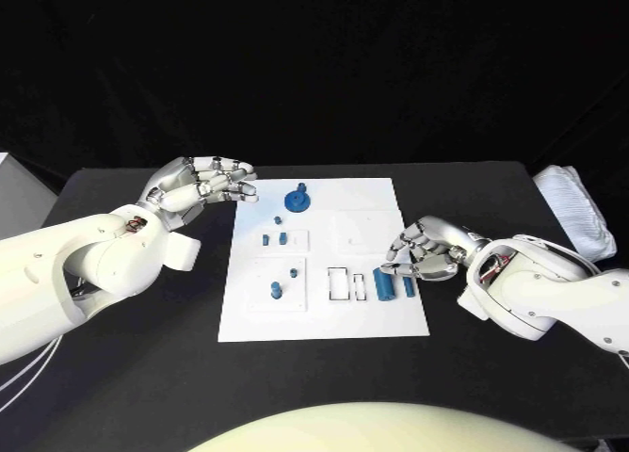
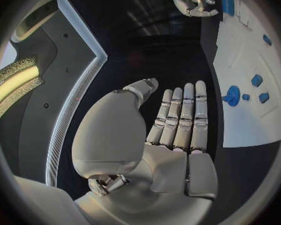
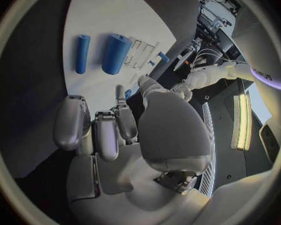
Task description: Assemble the parts on the task board
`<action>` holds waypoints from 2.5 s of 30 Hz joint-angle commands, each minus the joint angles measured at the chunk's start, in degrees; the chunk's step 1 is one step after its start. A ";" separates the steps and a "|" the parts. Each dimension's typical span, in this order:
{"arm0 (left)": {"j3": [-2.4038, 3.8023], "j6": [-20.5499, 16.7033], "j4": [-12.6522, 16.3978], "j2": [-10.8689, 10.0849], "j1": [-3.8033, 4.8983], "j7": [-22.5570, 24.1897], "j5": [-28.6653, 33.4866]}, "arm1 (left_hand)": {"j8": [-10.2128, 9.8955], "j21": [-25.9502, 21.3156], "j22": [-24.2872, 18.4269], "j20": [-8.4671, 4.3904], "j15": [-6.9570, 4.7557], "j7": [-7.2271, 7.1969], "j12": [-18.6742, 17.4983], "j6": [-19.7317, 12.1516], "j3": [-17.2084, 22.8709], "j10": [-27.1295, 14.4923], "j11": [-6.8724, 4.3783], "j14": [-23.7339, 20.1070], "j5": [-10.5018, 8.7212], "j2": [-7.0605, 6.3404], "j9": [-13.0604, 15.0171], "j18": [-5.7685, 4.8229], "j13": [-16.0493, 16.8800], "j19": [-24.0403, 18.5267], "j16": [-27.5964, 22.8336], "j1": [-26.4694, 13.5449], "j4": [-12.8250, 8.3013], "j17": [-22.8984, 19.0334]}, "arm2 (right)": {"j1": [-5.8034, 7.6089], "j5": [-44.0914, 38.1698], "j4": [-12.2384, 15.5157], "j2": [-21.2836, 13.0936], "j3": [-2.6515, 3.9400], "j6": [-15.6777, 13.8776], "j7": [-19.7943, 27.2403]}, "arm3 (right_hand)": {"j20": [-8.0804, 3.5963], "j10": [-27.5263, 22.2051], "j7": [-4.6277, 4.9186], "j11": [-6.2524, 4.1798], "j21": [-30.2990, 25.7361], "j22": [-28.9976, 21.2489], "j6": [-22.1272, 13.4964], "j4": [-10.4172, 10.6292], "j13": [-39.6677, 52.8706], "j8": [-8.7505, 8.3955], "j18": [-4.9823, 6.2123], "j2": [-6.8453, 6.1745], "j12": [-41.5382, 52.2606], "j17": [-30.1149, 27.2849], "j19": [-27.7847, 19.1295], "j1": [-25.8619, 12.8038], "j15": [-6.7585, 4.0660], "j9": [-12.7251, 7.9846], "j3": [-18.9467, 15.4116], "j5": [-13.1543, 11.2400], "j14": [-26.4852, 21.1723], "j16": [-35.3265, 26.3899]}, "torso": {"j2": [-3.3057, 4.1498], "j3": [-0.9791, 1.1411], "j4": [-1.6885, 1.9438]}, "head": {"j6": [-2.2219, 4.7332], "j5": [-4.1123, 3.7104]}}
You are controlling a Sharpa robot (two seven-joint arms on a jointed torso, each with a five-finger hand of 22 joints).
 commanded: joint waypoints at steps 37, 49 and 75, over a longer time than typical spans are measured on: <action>0.04 1.41 0.14 -0.18 -0.02 1.38 0.39 | 1.30 -4.26 -2.98 0.28 0.00 -0.27 2.19 -0.42 -6.59 -0.95 -0.30 -1.07 -0.93 -0.42 0.06 0.75 0.33 2.99 1.07 -1.88 6.06 1.45 | -3.42 -18.00 -1.03 5.44 -0.05 6.78 -15.98 | -0.63 2.08 -1.06 -0.75 8.64 9.28 -0.79 0.36 5.07 6.49 -2.09 2.87 2.60 11.86 3.54 -5.34 -0.97 2.67 -15.76 -1.52 5.29 3.88 | 0.14 0.01 0.02 | -0.25 -0.15; 0.04 1.46 0.16 -0.25 -0.02 1.22 0.39 | 1.31 -4.32 -3.02 0.28 0.00 -0.25 2.22 -0.42 -6.69 -0.96 -0.28 -1.08 -0.93 -0.42 0.06 0.75 0.33 3.03 1.09 -1.88 6.15 1.47 | -3.76 -18.87 -1.75 6.52 -0.05 6.57 -16.87 | -0.67 2.49 -1.31 -0.98 9.73 10.03 -1.05 0.00 5.81 7.95 -2.25 5.07 2.80 12.48 3.60 1.20 -1.12 2.78 -13.95 2.58 5.40 4.14 | 0.13 -0.02 -0.02 | -0.23 -0.19; 0.03 2.26 -0.71 -0.02 -0.02 0.44 0.39 | 1.30 -4.84 -3.37 0.28 0.06 -0.18 2.35 -0.58 -6.83 -1.26 -0.22 -1.31 -0.76 0.13 -0.01 0.73 0.29 3.30 1.07 -0.89 6.47 1.59 | -0.75 -1.79 1.67 5.09 0.03 -5.00 -12.28 | -1.40 4.32 -2.70 -2.22 11.88 11.11 1.90 0.18 7.79 9.44 -2.62 7.69 4.32 13.13 4.01 0.66 -2.10 2.13 -9.71 5.01 5.55 4.40 | 0.14 -0.02 -0.06 | 0.25 0.07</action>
